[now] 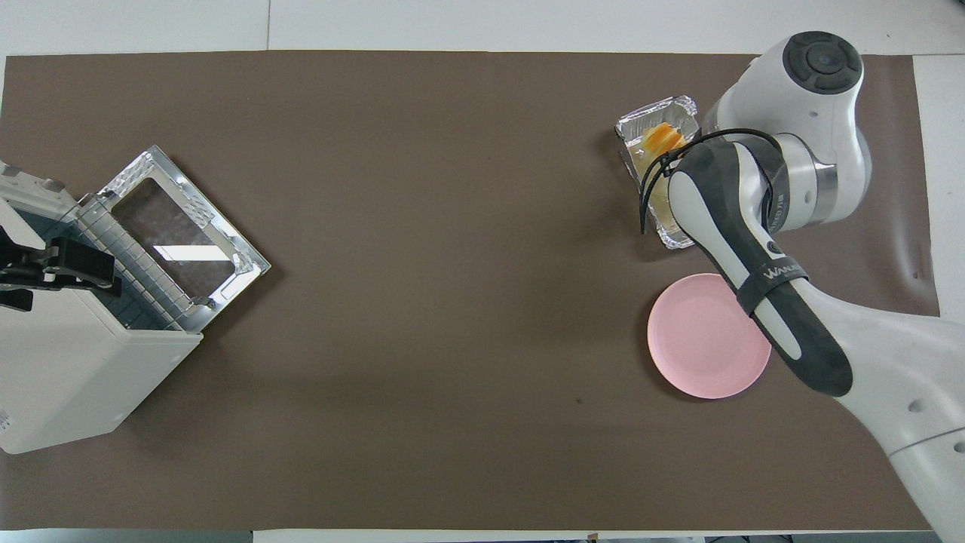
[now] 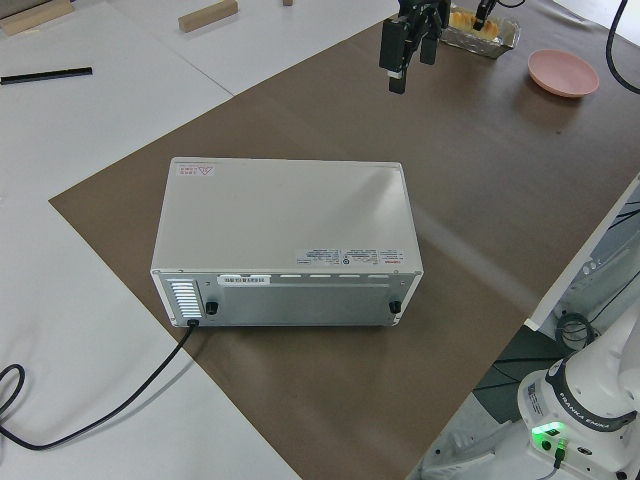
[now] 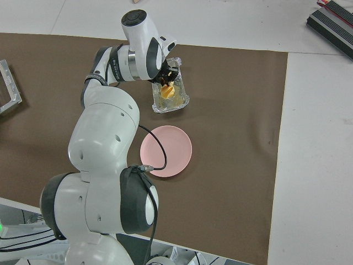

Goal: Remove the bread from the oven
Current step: 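Tip the bread slices onto the pink plate with the right gripper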

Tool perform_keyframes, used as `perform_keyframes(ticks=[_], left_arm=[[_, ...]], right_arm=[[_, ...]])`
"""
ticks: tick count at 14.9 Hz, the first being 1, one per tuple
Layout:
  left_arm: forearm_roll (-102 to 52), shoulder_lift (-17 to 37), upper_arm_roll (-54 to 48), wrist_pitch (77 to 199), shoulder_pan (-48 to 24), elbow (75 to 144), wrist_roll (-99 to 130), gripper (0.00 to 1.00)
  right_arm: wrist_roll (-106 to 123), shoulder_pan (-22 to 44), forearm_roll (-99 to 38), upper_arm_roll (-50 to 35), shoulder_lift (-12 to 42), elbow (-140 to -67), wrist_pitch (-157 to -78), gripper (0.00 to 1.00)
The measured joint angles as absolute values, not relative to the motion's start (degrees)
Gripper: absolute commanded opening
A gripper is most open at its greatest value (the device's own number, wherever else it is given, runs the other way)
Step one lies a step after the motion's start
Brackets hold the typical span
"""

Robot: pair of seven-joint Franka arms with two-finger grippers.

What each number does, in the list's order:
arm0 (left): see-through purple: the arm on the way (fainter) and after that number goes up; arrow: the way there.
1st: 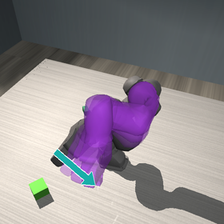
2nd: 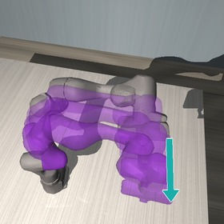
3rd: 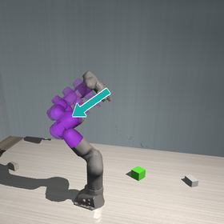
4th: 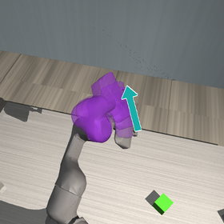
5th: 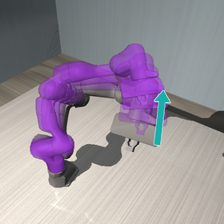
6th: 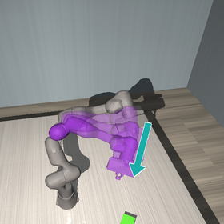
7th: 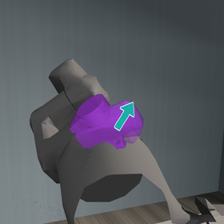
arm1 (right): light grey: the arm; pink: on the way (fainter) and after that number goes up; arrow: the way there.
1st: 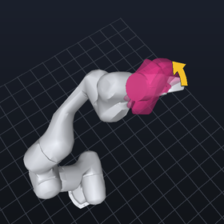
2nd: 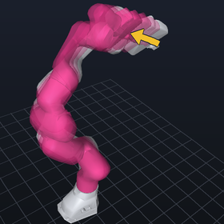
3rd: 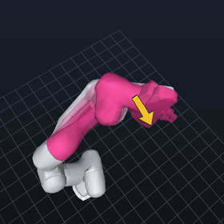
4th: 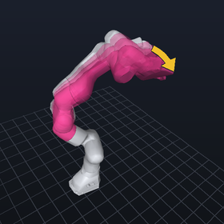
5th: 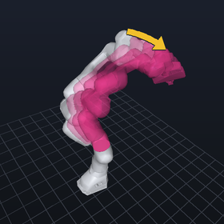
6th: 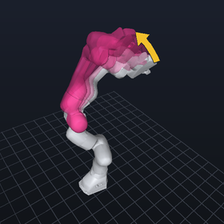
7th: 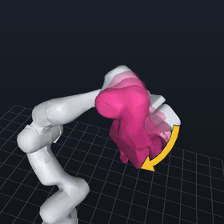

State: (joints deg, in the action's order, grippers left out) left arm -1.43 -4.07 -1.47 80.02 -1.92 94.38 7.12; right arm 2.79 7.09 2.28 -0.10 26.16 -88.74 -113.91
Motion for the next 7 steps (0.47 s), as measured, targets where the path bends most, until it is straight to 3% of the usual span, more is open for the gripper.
perform_keyframes(ticks=[3,7], left_arm=[[-1.43,-4.07,-1.47,80.02,-1.92,94.38,7.12,1.00],[-1.43,-4.07,-1.47,80.02,-1.92,94.38,7.12,1.00]], right_arm=[[2.79,7.09,2.22,-0.11,17.72,-93.00,-106.81,0.00],[2.79,6.90,2.04,-0.11,3.36,-111.45,-110.34,0.00]])
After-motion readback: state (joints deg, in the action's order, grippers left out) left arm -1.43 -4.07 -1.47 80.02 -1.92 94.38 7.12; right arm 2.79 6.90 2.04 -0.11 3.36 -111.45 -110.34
